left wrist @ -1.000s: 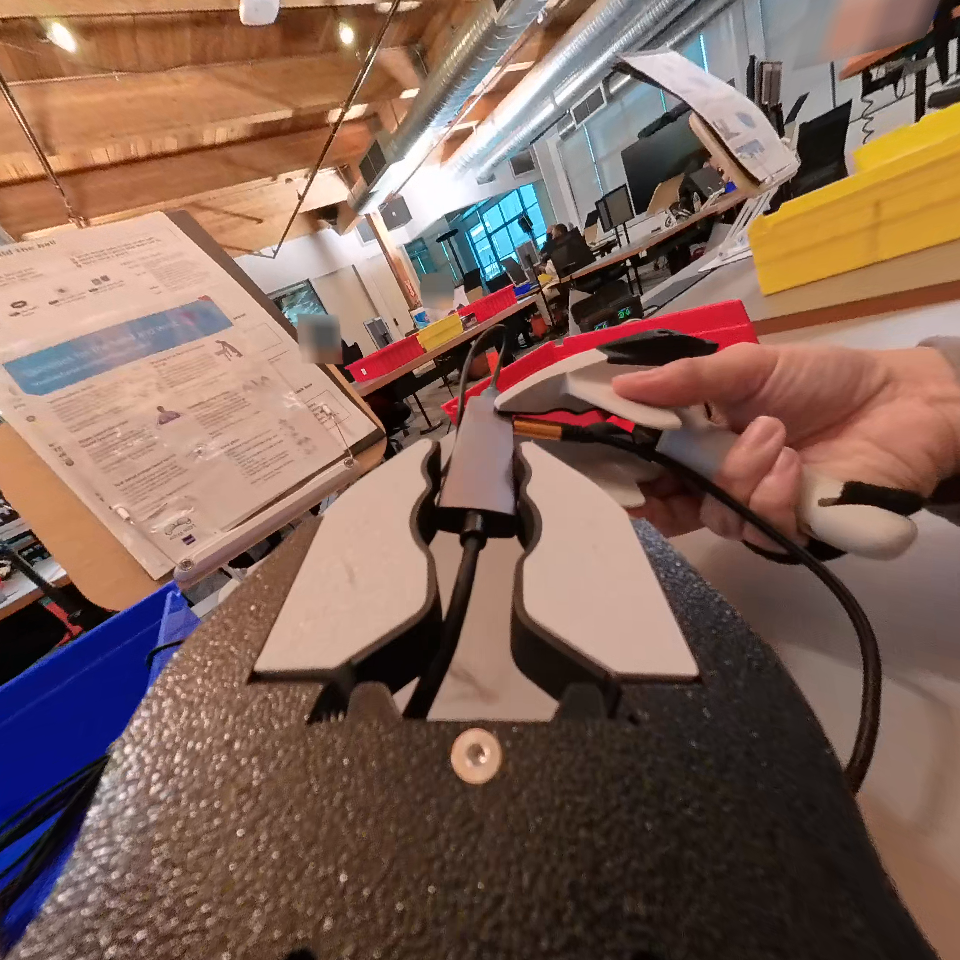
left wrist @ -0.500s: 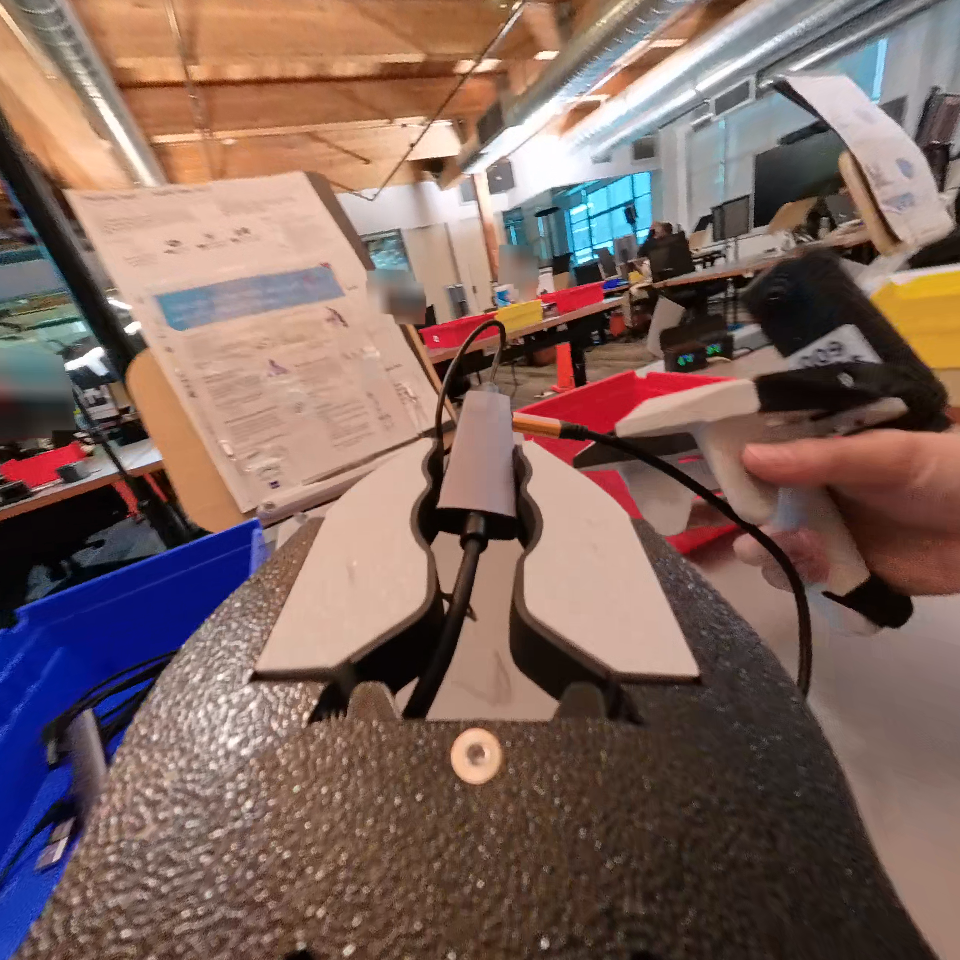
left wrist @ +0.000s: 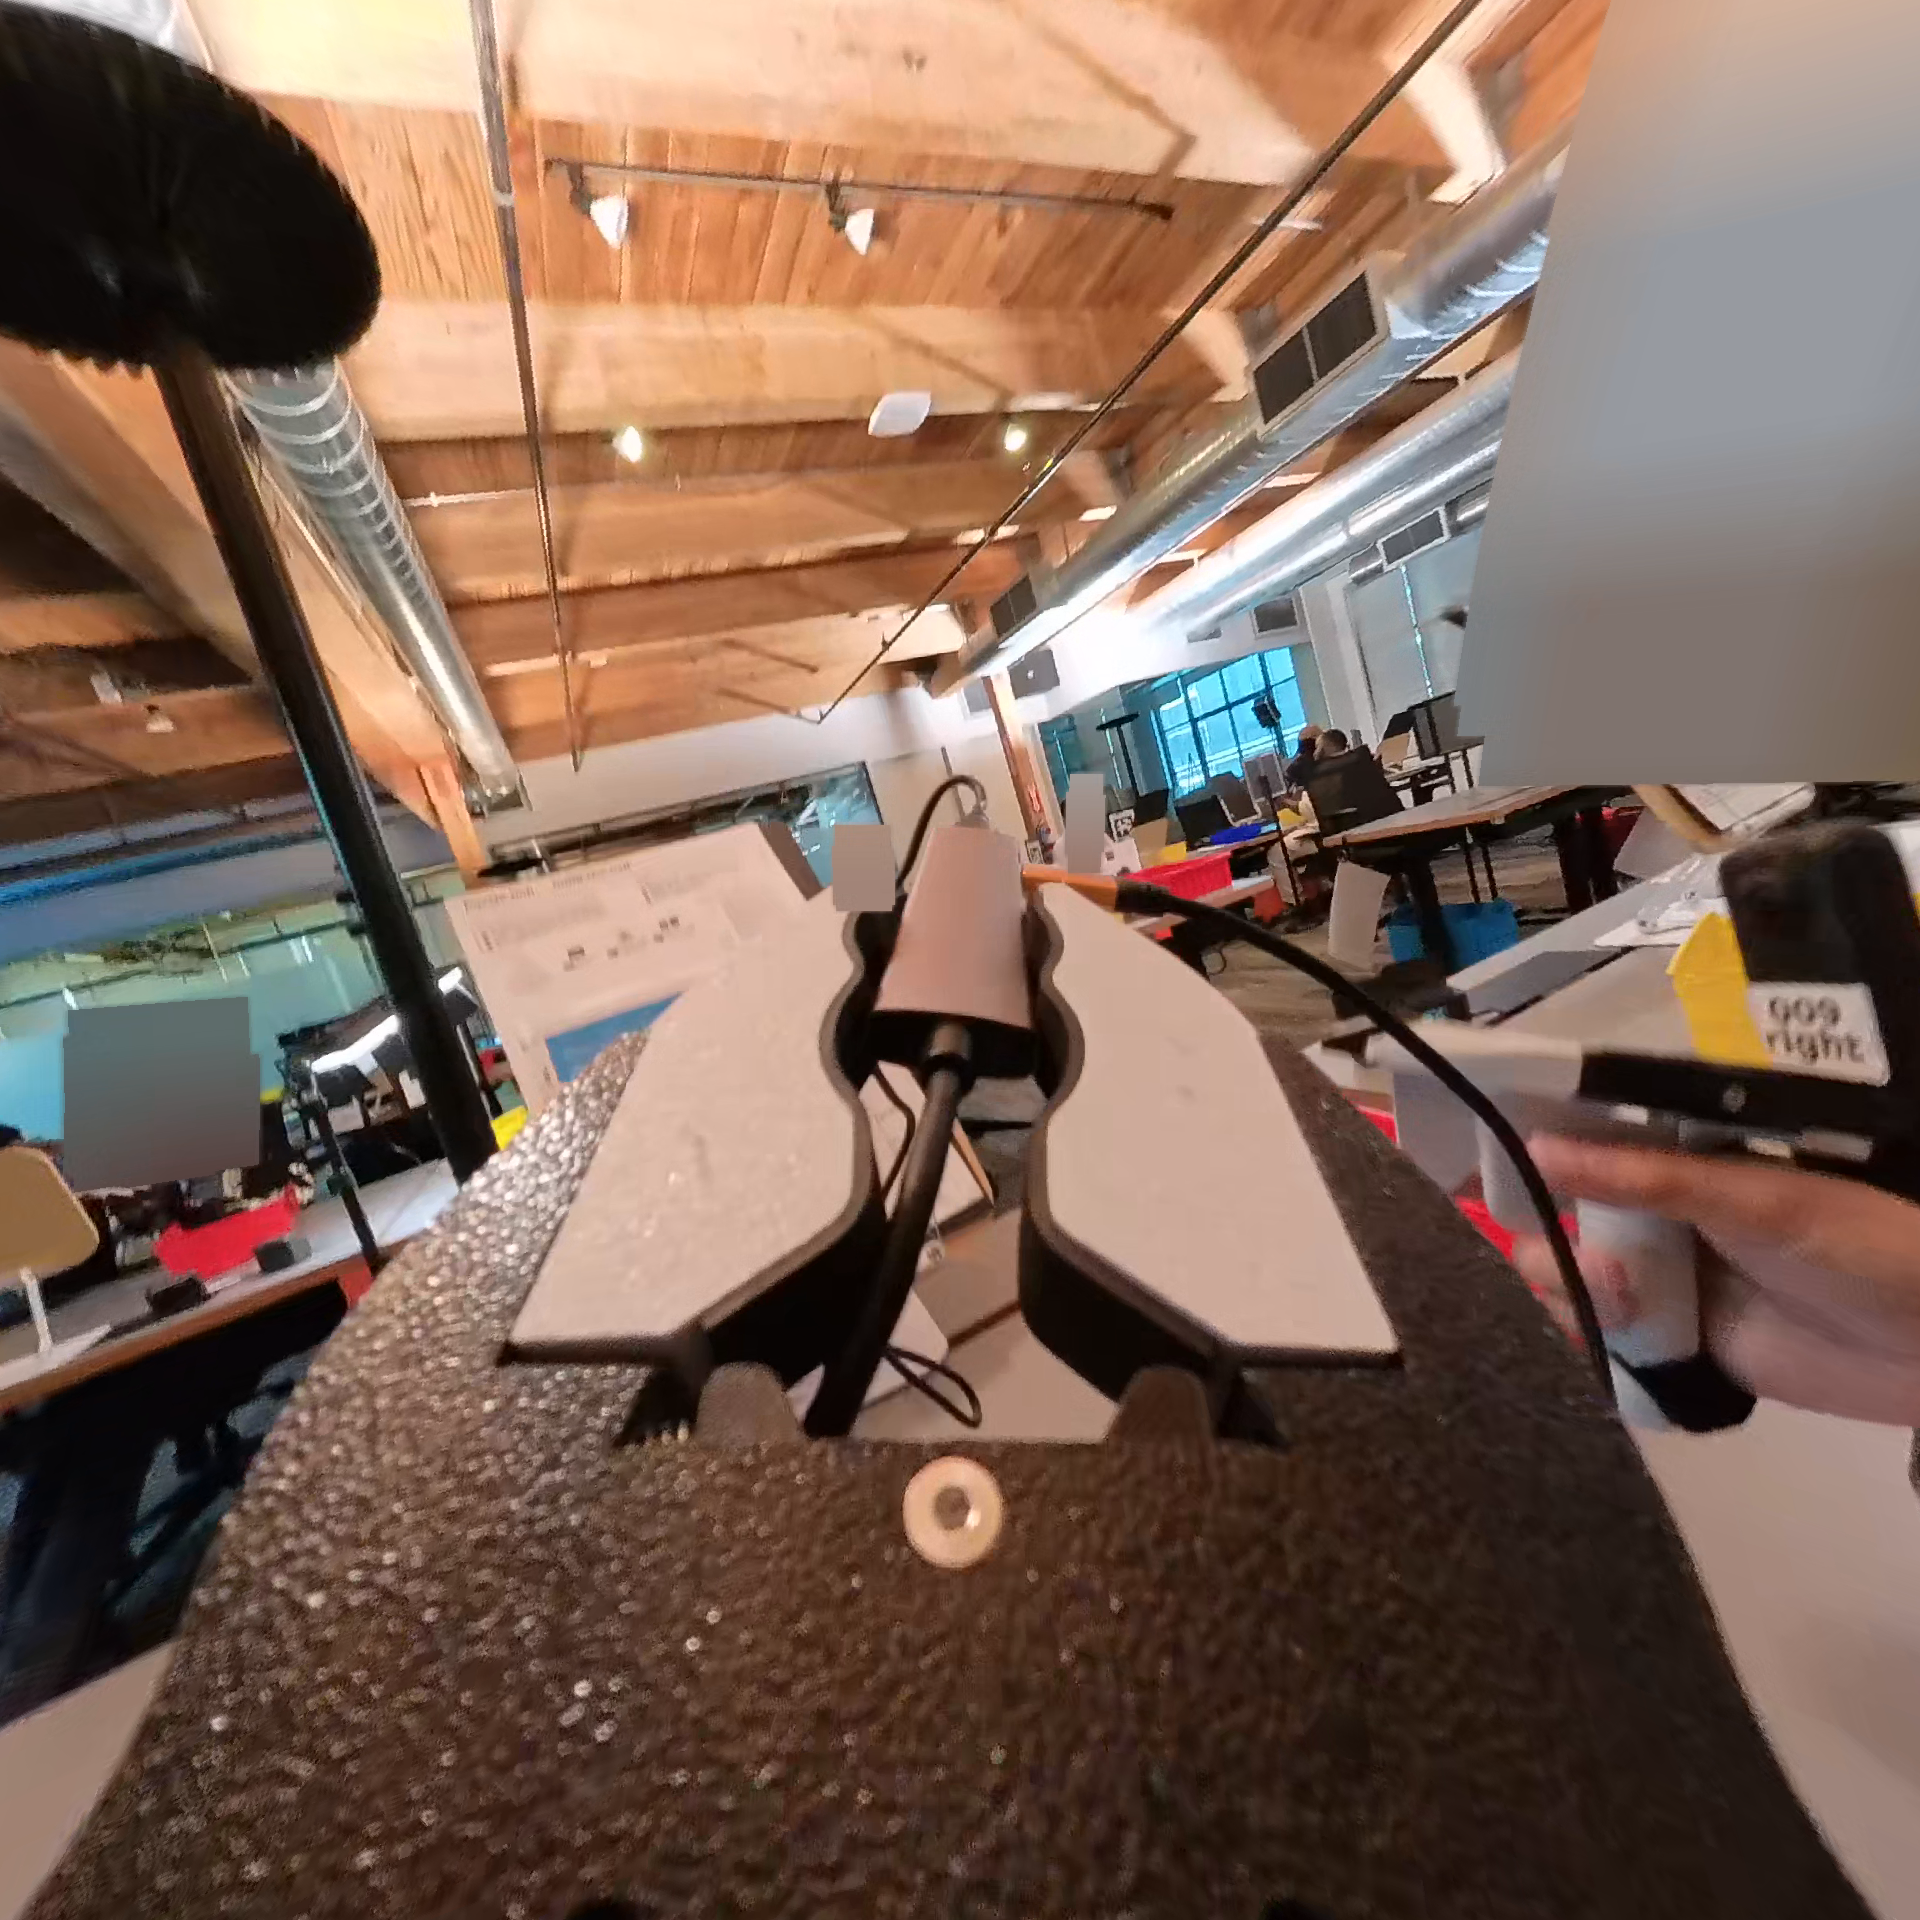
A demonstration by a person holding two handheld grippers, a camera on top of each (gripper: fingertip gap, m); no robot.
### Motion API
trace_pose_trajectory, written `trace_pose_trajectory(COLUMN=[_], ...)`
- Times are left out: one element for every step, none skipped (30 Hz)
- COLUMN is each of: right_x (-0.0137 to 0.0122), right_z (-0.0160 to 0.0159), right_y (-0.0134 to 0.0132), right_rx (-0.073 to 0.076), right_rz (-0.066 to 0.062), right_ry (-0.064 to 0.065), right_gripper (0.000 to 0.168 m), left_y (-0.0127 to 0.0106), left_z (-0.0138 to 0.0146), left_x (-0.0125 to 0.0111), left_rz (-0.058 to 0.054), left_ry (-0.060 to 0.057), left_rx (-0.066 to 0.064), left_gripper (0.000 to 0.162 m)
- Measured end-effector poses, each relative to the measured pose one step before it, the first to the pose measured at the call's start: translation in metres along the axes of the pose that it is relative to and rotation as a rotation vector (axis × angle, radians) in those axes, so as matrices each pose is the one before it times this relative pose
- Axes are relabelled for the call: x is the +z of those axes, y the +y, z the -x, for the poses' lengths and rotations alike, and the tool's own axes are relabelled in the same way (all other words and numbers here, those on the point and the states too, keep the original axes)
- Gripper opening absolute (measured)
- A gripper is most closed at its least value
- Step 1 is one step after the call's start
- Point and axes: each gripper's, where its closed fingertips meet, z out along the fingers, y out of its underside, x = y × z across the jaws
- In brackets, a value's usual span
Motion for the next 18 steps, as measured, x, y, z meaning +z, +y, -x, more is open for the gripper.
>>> trace_pose_trajectory(right_x=[-0.00125, 0.00017, 0.00149, 0.00270, 0.00360, 0.00418, 0.00473, 0.00495, 0.00498, 0.00489, 0.00435, 0.00356, 0.00260, 0.00143, 0.00038, -0.00086, -0.00174, -0.00253], right_z=[-0.00656, -0.00517, -0.00432, -0.00366, -0.00276, -0.00151, 0.00053, 0.00234, 0.00334, 0.00378, 0.00315, 0.00238, 0.00208, 0.00141, 0.00017, -0.00187, -0.00308, -0.00364], right_y=[0.00562, 0.00938, 0.01149, 0.01202, 0.01143, 0.01021, 0.00885, 0.00773, 0.00690, 0.00616, 0.00530, 0.00437, 0.00342, 0.00237, 0.00107, 0.00003, -0.00068, -0.00107], right_rx=[0.0182, 0.0153, 0.0129, 0.0074, -0.0019, -0.0064, -0.0089, -0.0079, -0.0038, -0.0002, -0.0010, -0.0063, -0.0106, -0.0111, -0.0098, -0.0056, 0.0017, 0.0077], right_rz=[0.0185, 0.0382, 0.0494, 0.0513, 0.0445, 0.0354, 0.0281, 0.0233, 0.0200, 0.0195, 0.0194, 0.0155, 0.0130, 0.0112, 0.0081, 0.0020, -0.0052, -0.0074], right_ry=[0.0016, -0.0070, -0.0072, -0.0026, 0.0019, 0.0051, -0.0012, -0.0077, -0.0116, -0.0130, -0.0093, -0.0050, -0.0045, -0.0040, 0.0002, 0.0082, 0.0109, 0.0066], right_gripper=[0.034, 0.035, 0.036, 0.038, 0.041, 0.042, 0.043, 0.043, 0.044, 0.044, 0.044, 0.045, 0.045, 0.045, 0.045, 0.045, 0.045, 0.045], left_y=[-0.01183, -0.01129, -0.01074, -0.01075, -0.01199, -0.01311, -0.01268, -0.01252, -0.01232, -0.01132, -0.00944, -0.00844, -0.00721, -0.00493, -0.00362, -0.00372, -0.00187, 0.00141], left_z=[0.00422, 0.00532, 0.00537, 0.00544, 0.00545, 0.00519, 0.00523, 0.00687, 0.00850, 0.00884, 0.00868, 0.00792, 0.00558, 0.00351, 0.00240, 0.00082, -0.00100, -0.00204], left_x=[0.00353, 0.00485, 0.00614, 0.00722, 0.00800, 0.00890, 0.01035, 0.01151, 0.01200, 0.01233, 0.01192, 0.01088, 0.00951, 0.00795, 0.00588, 0.00380, 0.00224, 0.00066], left_rz=[-0.0148, -0.0146, -0.0120, -0.0111, -0.0165, -0.0187, -0.0120, -0.0086, -0.0109, -0.0089, -0.0041, -0.0063, -0.0066, -0.0002, -0.0036, -0.0123, -0.0052, 0.0090], left_ry=[0.0059, 0.0036, 0.0069, 0.0069, 0.0051, 0.0086, 0.0111, 0.0034, -0.0044, -0.0045, -0.0066, -0.0088, -0.0010, 0.0042, 0.0010, 0.0042, 0.0094, 0.0077], left_rx=[0.0086, 0.0066, 0.0076, 0.0111, 0.0113, 0.0126, 0.0185, 0.0211, 0.0215, 0.0237, 0.0206, 0.0150, 0.0153, 0.0087, -0.0063, -0.0128, -0.0140, -0.0166], left_gripper=[0.025, 0.025, 0.025, 0.025, 0.025, 0.025, 0.025, 0.025, 0.025, 0.026, 0.025, 0.025, 0.025, 0.025, 0.025, 0.025, 0.025, 0.025])
